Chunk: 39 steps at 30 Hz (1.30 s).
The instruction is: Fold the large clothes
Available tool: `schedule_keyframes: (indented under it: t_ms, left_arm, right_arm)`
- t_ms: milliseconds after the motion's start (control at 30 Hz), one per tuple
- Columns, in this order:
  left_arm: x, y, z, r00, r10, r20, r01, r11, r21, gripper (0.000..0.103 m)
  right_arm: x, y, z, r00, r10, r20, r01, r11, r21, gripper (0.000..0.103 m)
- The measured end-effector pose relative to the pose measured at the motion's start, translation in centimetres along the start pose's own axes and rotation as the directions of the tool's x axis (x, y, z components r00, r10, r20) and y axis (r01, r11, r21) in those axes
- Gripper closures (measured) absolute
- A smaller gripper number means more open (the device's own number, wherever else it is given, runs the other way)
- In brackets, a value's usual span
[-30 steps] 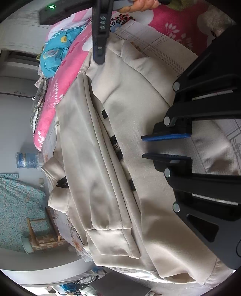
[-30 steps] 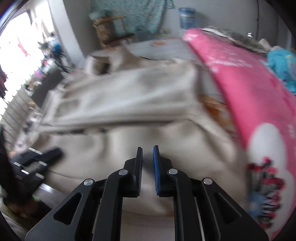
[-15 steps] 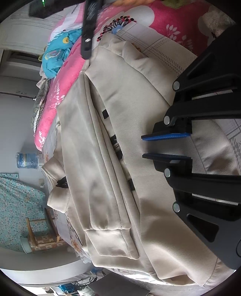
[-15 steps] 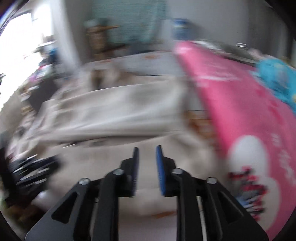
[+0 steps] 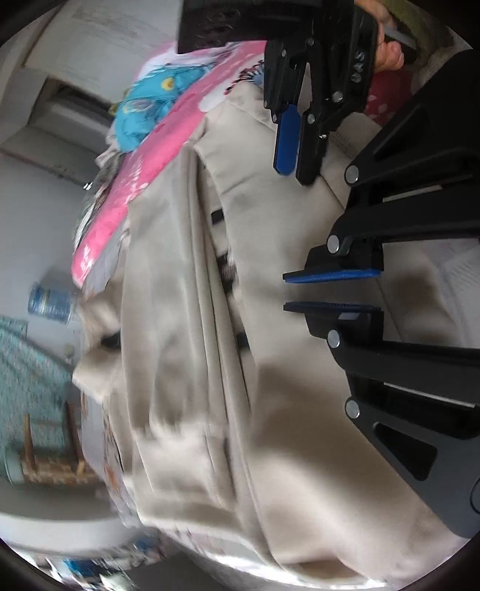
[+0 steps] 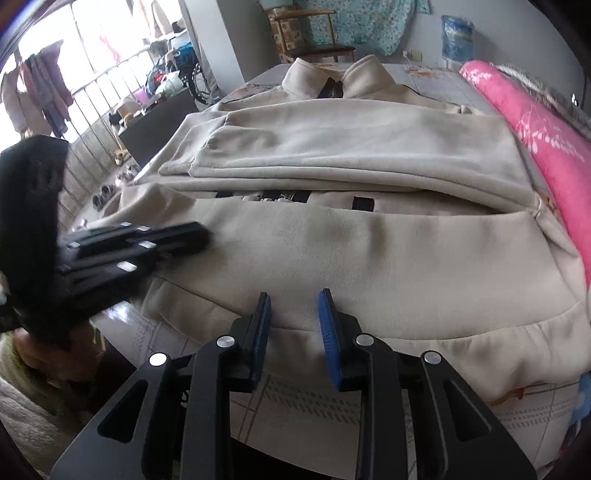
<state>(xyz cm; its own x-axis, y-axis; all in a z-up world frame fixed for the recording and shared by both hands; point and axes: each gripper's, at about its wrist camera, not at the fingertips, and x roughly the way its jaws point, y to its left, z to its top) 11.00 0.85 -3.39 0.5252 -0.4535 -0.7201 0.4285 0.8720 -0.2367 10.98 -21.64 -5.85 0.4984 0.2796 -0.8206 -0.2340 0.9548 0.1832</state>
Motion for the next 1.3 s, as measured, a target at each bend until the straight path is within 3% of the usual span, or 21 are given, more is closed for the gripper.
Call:
schedule_keyframes:
  t_ms: [233, 300, 400, 467, 567, 767, 867, 967, 1067, 1200, 1300]
  left_arm:
    - [-4.0, 7.2, -2.0, 0.987, 0.161, 0.008, -0.159, 0.979, -0.131, 0.1]
    - [-4.5, 9.2, -2.0, 0.963, 0.268, 0.006, -0.263, 0.951, -0.162, 0.1]
    - [-5.4, 12.9, -1.8, 0.963, 0.267, 0.026, -0.25, 0.928, -0.276, 0.101]
    - [-5.7, 13.4, -1.5, 0.966, 0.258, 0.031, -0.237, 0.923, -0.302, 0.101]
    - [-6.4, 12.4, -0.9, 0.959, 0.276, 0.059, -0.25, 0.927, -0.279, 0.098]
    - [-6.3, 8.6, 0.4, 0.978, 0.179, 0.104, -0.155, 0.966, -0.205, 0.089]
    - [-4.2, 6.4, 1.0, 0.989, 0.141, 0.038, -0.134, 0.979, -0.154, 0.084]
    - [-2.7, 4.5, 1.3, 0.991, 0.13, -0.01, -0.13, 0.986, -0.103, 0.078]
    - [-1.6, 3.0, 1.6, 0.99, 0.133, -0.049, -0.136, 0.988, -0.069, 0.071]
    - [-0.5, 1.7, 2.0, 0.981, 0.169, -0.097, -0.172, 0.985, -0.023, 0.063]
    - [0.2, 0.9, 2.5, 0.964, 0.228, -0.136, -0.229, 0.973, 0.006, 0.053]
  right_arm:
    - [0.0, -0.5, 0.1, 1.0, 0.007, -0.002, -0.007, 1.0, 0.011, 0.076]
    - [0.0, -0.5, 0.1, 1.0, 0.011, -0.002, -0.011, 1.0, 0.012, 0.076]
    - [0.0, -0.6, 0.0, 1.0, 0.016, 0.001, -0.016, 1.0, 0.016, 0.076]
    - [0.0, -0.6, 0.1, 1.0, 0.016, 0.0, -0.016, 1.0, 0.014, 0.076]
    - [0.0, -0.6, 0.0, 1.0, 0.015, 0.0, -0.015, 1.0, 0.014, 0.076]
    - [-0.1, -0.7, 0.2, 1.0, 0.023, -0.011, -0.023, 0.999, 0.024, 0.076]
    - [-0.4, -1.1, 0.5, 0.999, 0.041, -0.022, -0.04, 0.998, 0.051, 0.073]
    - [-1.3, -1.5, 1.0, 1.0, 0.029, 0.005, -0.029, 0.997, 0.073, 0.057]
    - [-2.0, -1.7, 1.6, 0.999, 0.019, 0.03, -0.021, 0.997, 0.08, 0.052]
    - [-2.1, -1.8, 2.4, 0.999, -0.008, 0.039, 0.005, 0.997, 0.079, 0.047]
    - [-2.0, -1.9, 2.9, 0.998, -0.045, 0.036, 0.042, 0.995, 0.086, 0.039]
